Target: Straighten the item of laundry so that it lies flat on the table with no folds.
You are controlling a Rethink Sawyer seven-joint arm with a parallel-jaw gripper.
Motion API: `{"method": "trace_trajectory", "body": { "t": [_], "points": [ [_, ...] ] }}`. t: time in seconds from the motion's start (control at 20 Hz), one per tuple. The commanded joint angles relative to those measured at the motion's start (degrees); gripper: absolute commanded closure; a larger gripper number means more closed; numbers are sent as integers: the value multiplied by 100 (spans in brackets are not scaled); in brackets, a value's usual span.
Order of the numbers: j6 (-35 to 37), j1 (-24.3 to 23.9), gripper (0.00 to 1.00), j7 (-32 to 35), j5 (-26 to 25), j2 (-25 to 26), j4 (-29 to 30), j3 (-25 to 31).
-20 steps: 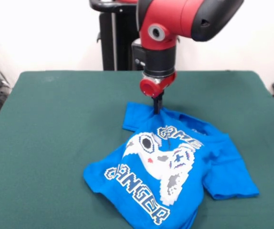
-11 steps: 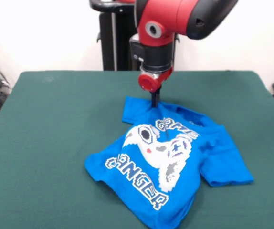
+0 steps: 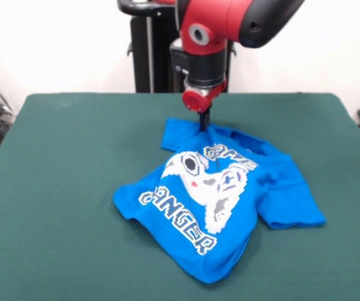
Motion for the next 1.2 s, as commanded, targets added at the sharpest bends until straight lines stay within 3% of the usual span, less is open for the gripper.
{"method": "trace_trajectory", "body": {
  "t": [0.05, 0.25, 1.2],
  "points": [
    [24, -103, 100, -2028, 36, 105, 570, 1323],
    [88, -225, 100, -2289, 123, 1, 638, 1439],
    [239, -235, 100, -2110, -21, -345, 758, 1571]
  ]
}}
